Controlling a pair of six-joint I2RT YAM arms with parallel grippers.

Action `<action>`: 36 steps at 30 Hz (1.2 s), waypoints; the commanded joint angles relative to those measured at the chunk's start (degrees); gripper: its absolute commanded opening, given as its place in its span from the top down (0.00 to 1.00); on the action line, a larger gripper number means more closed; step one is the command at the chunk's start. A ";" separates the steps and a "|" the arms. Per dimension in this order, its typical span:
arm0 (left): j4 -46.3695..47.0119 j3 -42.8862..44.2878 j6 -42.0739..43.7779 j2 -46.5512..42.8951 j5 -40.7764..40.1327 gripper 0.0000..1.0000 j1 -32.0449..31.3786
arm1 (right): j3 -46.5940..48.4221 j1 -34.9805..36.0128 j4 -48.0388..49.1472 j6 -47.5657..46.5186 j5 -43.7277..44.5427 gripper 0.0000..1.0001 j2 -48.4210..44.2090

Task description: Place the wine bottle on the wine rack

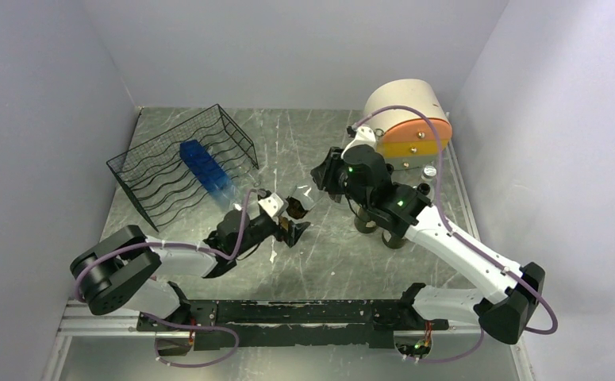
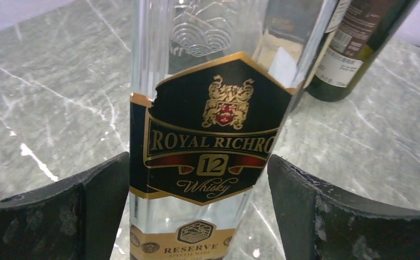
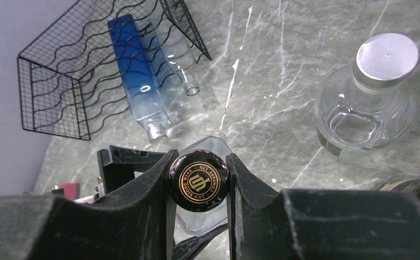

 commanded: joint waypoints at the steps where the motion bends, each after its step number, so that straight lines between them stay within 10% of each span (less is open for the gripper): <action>1: 5.71 0.09 4.68 0.60 -7.64 0.05 -1.16 | 0.68 -0.02 8.81 6.54 0.58 1.00 -4.23; 10: 6.02 -0.18 8.72 1.39 -0.69 0.23 -1.21 | 2.40 -0.15 4.43 4.48 -0.19 1.00 -6.01; 22: -0.59 3.44 14.34 1.08 3.30 0.20 -1.21 | 2.17 -0.26 2.25 3.83 -2.48 1.00 -7.59; 29: -2.12 4.56 16.65 0.75 4.89 0.77 -1.23 | 3.23 -0.27 1.33 2.35 -4.26 1.00 -7.50; 31: -2.50 5.16 17.87 0.25 3.84 0.93 -1.22 | 3.91 -0.24 -0.40 1.89 -3.81 0.84 -7.42; 33: -3.68 5.85 19.86 -0.49 3.67 0.93 -1.23 | 4.21 -0.33 -2.12 1.42 -2.49 0.52 -7.76; 36: -5.59 7.20 24.32 -1.00 4.61 0.93 -1.27 | 4.65 -0.27 -4.25 -0.60 -2.24 0.34 -8.69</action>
